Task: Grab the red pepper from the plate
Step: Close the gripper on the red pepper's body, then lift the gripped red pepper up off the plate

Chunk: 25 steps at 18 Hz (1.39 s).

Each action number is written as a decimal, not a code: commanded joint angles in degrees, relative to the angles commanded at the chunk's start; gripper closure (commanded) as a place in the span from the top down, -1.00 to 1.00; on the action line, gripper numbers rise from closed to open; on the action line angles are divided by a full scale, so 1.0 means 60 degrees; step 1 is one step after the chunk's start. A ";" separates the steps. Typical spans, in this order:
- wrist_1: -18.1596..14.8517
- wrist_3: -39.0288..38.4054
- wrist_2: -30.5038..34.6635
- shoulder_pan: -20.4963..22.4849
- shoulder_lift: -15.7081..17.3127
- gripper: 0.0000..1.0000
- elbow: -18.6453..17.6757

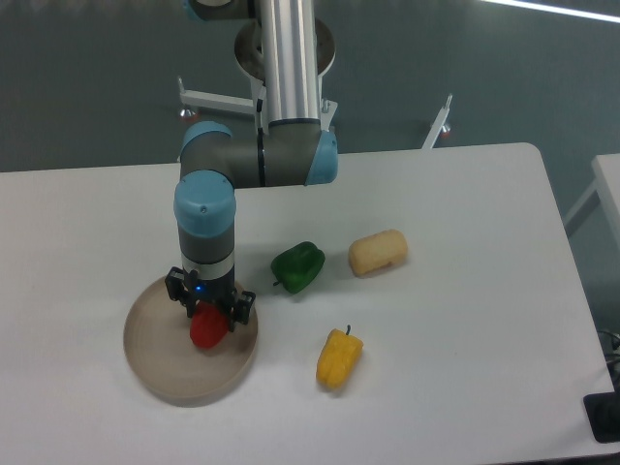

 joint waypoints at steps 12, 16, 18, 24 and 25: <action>-0.0161 0.0891 0.0015 0.0160 0.0555 -0.12 0.0191; -0.1022 0.2587 0.0015 0.1036 0.1243 -0.12 0.0235; -0.1201 0.3366 0.0015 0.1361 0.1405 -0.12 0.0337; -0.1348 0.5637 0.0601 0.2576 0.1698 -0.12 0.0352; -0.1348 0.5829 0.0601 0.2709 0.1699 -0.12 0.0323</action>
